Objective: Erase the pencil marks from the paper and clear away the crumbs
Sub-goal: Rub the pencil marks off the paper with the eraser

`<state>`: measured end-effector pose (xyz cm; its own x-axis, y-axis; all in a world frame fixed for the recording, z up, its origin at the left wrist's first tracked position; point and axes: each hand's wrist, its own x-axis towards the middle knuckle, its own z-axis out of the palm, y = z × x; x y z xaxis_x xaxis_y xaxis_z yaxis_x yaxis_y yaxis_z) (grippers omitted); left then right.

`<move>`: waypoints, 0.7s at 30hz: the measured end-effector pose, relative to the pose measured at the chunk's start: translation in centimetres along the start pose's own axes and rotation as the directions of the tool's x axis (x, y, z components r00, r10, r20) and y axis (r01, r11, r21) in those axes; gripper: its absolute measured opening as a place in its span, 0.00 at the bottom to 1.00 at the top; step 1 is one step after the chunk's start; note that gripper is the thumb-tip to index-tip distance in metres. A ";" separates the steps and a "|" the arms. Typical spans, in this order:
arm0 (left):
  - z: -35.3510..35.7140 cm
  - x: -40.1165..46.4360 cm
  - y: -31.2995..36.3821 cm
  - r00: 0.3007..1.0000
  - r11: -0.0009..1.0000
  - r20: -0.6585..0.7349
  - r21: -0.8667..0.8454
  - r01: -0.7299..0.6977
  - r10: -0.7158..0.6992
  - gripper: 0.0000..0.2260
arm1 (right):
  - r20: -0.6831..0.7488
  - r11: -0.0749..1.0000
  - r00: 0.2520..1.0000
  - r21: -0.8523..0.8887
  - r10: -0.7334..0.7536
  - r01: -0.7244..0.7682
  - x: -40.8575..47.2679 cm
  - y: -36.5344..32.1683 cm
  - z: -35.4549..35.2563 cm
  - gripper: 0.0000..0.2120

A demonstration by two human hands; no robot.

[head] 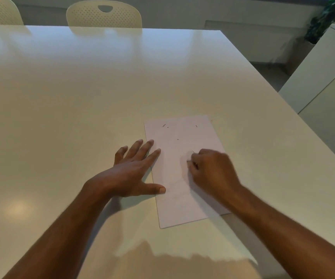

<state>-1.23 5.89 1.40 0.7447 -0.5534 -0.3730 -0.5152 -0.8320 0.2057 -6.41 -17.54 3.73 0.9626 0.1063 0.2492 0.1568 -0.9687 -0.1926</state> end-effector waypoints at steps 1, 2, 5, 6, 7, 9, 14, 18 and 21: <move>0.0 0.0 0.0 1.000 1.000 0.005 0.003 0.001 -0.001 0.49 | 0.035 0.998 0.998 0.041 -0.057 0.056 -1.1 -1.6 0.1 0.09; 0.0 0.0 0.1 1.000 1.000 0.011 0.003 0.002 -0.003 0.49 | 0.089 0.991 0.990 0.087 -0.113 0.105 -2.2 -2.9 0.2 0.10; -0.1 0.0 0.1 1.000 1.000 0.016 -0.001 0.003 -0.003 0.49 | 0.099 0.993 0.990 0.073 -0.096 0.089 -1.6 -1.6 0.7 0.11; -0.1 0.0 0.0 1.000 1.000 0.013 0.001 0.000 0.000 0.49 | 0.052 0.999 0.998 0.026 -0.019 0.018 -0.5 0.0 0.9 0.11; 0.0 0.0 0.0 1.000 1.000 0.010 0.001 -0.002 0.002 0.49 | 0.008 0.999 0.999 -0.023 0.047 -0.047 0.5 1.5 0.8 0.11; 0.1 0.0 -0.1 1.000 1.000 0.007 -0.004 -0.003 0.003 0.49 | -0.030 0.993 0.994 -0.053 0.107 -0.108 1.2 2.6 0.5 0.10; 0.0 0.0 0.0 1.000 1.000 0.007 -0.009 -0.007 0.007 0.49 | 0.123 0.988 0.985 0.106 -0.123 0.110 -2.6 -2.5 0.3 0.11; 0.0 0.0 -0.1 1.000 1.000 0.007 -0.004 -0.010 0.010 0.49 | -0.004 0.996 0.997 -0.056 0.074 -0.074 0.5 2.5 0.5 0.11; 0.0 0.0 0.0 1.000 1.000 0.010 -0.015 -0.004 0.004 0.49 | -0.006 0.997 0.998 -0.052 0.063 -0.063 0.0 1.5 0.3 0.09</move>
<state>-1.20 5.92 1.40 0.7386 -0.5562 -0.3809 -0.5116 -0.8305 0.2205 -6.15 -18.95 3.18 0.9692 0.0435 0.2426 0.0838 -0.9838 -0.1583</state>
